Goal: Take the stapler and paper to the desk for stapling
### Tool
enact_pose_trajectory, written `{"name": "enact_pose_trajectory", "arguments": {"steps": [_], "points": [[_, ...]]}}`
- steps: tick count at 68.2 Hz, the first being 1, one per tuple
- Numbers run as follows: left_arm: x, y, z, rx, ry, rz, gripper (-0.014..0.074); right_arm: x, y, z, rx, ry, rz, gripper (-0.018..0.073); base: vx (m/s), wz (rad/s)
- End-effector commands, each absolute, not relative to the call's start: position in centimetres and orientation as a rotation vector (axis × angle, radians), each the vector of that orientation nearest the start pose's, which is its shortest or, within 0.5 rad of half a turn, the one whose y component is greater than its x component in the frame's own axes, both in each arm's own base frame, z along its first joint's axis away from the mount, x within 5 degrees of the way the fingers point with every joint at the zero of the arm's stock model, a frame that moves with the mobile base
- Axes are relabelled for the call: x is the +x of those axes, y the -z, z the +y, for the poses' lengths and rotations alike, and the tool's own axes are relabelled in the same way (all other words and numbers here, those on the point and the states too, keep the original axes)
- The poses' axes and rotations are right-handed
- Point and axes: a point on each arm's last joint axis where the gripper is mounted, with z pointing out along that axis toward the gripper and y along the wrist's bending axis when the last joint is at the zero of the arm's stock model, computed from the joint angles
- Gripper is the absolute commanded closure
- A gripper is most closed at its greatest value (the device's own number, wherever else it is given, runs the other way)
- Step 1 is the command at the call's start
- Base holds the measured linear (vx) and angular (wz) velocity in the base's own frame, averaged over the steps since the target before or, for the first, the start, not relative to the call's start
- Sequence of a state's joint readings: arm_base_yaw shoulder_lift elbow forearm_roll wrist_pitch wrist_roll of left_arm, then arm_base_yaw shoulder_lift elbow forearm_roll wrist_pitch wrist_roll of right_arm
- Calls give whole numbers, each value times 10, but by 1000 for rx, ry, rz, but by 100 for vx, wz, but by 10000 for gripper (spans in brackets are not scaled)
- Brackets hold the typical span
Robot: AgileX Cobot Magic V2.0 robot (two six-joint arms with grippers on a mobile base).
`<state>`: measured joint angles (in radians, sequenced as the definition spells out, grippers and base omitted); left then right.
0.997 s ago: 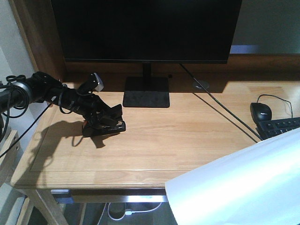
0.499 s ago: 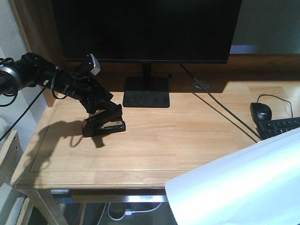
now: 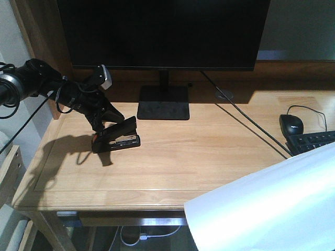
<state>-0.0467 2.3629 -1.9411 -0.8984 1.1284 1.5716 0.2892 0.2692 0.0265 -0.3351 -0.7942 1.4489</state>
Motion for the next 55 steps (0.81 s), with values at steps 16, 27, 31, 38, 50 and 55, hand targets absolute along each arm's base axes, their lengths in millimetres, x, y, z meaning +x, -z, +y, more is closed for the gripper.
{"name": "enact_pose_trajectory", "arguments": {"steps": [16,27,31,38,50,55], "points": [[486,-216,-92,1380,661,1849,604,52,-254,39,252,-1488,1071,562,0,0],[486,-216,-92,1380,661,1849,603,52,-254,39,252,-1488,1071,562,0,0],[486,-216,-92,1380,661,1849,603,52,-254,39,252,-1488,1071,562,0,0],[486,-216,-92,1380,661,1849,603,52,-254,39,252,-1488,1071,562,0,0],[486,-216,-92,1380,661,1849,603,52,-254,39,252,-1488,1071,562,0,0],[486,-216,-92,1380,661,1849,603,52,-254,39,252,-1488,1071,562,0,0]]}}
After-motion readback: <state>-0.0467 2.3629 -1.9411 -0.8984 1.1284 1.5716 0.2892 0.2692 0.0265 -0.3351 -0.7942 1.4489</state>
